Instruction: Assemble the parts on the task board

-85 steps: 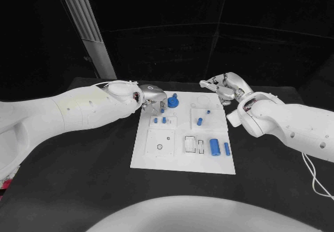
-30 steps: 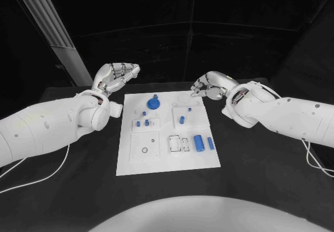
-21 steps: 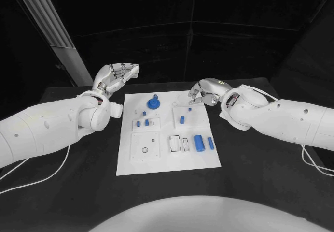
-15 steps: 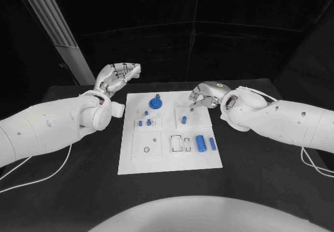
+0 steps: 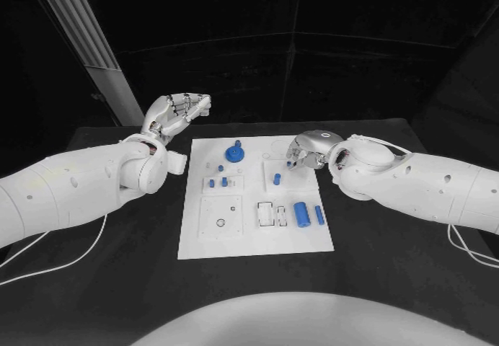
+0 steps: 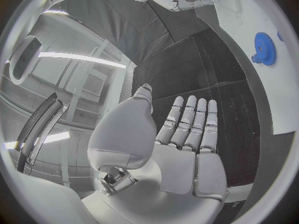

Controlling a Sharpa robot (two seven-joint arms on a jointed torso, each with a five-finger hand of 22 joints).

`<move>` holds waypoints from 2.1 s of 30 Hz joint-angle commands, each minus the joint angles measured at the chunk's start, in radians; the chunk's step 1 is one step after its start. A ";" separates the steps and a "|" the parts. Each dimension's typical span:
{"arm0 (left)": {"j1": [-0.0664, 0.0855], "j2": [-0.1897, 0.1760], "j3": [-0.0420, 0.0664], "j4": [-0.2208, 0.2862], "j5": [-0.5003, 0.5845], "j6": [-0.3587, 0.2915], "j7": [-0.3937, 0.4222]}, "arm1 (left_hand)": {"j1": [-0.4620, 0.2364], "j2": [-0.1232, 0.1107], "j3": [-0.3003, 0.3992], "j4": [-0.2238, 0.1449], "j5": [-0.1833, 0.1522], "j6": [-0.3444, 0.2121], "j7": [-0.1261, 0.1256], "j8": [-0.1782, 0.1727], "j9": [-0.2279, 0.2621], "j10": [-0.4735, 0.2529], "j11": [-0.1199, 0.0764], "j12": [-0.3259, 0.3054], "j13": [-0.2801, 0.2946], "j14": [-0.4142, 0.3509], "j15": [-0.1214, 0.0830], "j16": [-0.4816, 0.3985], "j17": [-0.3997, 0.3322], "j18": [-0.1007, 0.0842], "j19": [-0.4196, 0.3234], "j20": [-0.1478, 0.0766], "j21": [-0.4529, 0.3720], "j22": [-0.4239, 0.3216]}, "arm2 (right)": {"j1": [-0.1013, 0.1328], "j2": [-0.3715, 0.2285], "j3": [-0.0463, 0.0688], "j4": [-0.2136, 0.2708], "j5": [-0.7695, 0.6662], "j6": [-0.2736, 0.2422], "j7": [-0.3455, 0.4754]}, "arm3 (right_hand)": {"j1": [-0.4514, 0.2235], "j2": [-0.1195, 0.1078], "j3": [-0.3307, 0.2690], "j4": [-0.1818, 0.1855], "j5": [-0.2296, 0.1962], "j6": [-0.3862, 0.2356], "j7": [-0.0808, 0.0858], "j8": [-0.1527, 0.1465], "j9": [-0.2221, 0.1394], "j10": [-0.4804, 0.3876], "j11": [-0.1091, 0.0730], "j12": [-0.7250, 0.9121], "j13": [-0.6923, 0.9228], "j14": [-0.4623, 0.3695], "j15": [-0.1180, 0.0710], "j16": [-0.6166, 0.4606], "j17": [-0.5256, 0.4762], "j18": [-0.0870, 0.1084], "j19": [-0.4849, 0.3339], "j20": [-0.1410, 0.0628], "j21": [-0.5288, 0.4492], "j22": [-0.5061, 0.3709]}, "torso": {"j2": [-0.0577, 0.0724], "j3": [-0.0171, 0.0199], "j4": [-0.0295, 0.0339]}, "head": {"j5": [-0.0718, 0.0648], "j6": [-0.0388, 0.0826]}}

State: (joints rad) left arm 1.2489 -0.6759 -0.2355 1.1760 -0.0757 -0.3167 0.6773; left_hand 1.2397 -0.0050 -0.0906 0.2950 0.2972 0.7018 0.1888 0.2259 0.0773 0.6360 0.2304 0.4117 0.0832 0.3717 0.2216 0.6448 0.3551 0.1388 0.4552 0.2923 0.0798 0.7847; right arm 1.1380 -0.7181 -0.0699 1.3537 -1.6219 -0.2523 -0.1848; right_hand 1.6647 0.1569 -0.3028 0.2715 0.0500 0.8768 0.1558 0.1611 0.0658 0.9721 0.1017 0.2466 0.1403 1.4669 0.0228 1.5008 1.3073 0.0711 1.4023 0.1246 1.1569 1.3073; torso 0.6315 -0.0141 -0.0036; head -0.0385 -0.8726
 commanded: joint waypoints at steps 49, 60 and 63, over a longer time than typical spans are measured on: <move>0.001 -0.003 0.000 -0.009 0.006 0.001 0.247 | 0.044 0.031 -0.009 -0.003 0.021 -0.031 0.074 0.059 0.002 -0.031 -0.001 0.069 -0.002 -0.009 0.000 0.054 -0.051 -0.017 0.020 -0.002 -0.007 -0.015 | 0.000 0.061 0.001 -0.055 -0.084 0.074 -0.090 | 0.031 0.035 0.023 0.015 -0.003 0.089 -0.053 0.002 0.011 0.144 -0.048 -0.042 -0.078 0.076 -0.063 -0.004 0.127 0.026 -0.001 -0.052 -0.043 0.049 | 0.000 0.0003 -0.0013 | 0.021 0.000; 0.001 -0.004 0.000 -0.010 0.006 0.000 0.243 | 0.045 0.033 -0.009 -0.003 0.022 -0.032 0.074 0.061 0.001 -0.032 -0.001 0.071 -0.002 -0.009 0.000 0.056 -0.053 -0.017 0.020 -0.002 -0.007 -0.015 | 0.000 0.069 0.001 -0.066 -0.084 0.081 -0.089 | 0.031 0.033 0.021 0.015 -0.003 0.093 -0.053 0.001 0.011 0.150 -0.049 -0.047 -0.079 0.076 -0.066 -0.006 0.123 0.027 -0.004 -0.056 -0.053 0.044 | 0.000 -0.0004 -0.0018 | 0.017 0.000; 0.001 -0.003 0.000 -0.011 0.006 0.000 0.243 | 0.045 0.033 -0.009 -0.003 0.022 -0.032 0.074 0.061 0.001 -0.032 -0.001 0.071 -0.002 -0.009 0.000 0.056 -0.053 -0.017 0.020 -0.002 -0.007 -0.015 | 0.000 0.071 0.001 -0.069 -0.084 0.084 -0.091 | 0.030 0.032 0.020 0.015 -0.003 0.092 -0.052 -0.001 0.010 0.151 -0.049 -0.050 -0.079 0.075 -0.066 -0.007 0.121 0.027 -0.005 -0.057 -0.054 0.043 | 0.000 -0.0002 -0.0015 | 0.017 0.000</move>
State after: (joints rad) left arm 1.2488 -0.6795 -0.2355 1.1658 -0.0729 -0.3186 0.6776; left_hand 1.2743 0.0291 -0.0933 0.2922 0.3140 0.6768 0.1854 0.2830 0.0778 0.6109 0.2269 0.4762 0.0827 0.3718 0.2218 0.6963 0.3031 0.1391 0.4662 0.2907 0.0754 0.7709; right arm 1.1366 -0.6479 -0.0693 1.2860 -1.6983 -0.1814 -0.2773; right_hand 1.6950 0.1849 -0.2846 0.2840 0.0500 0.9621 0.1015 0.1588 0.0763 1.1185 0.0518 0.2037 0.0627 1.4685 -0.0360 1.5007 1.3076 0.0855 1.3973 0.0764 1.1070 1.3078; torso 0.6313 -0.0139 -0.0051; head -0.0209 -0.8726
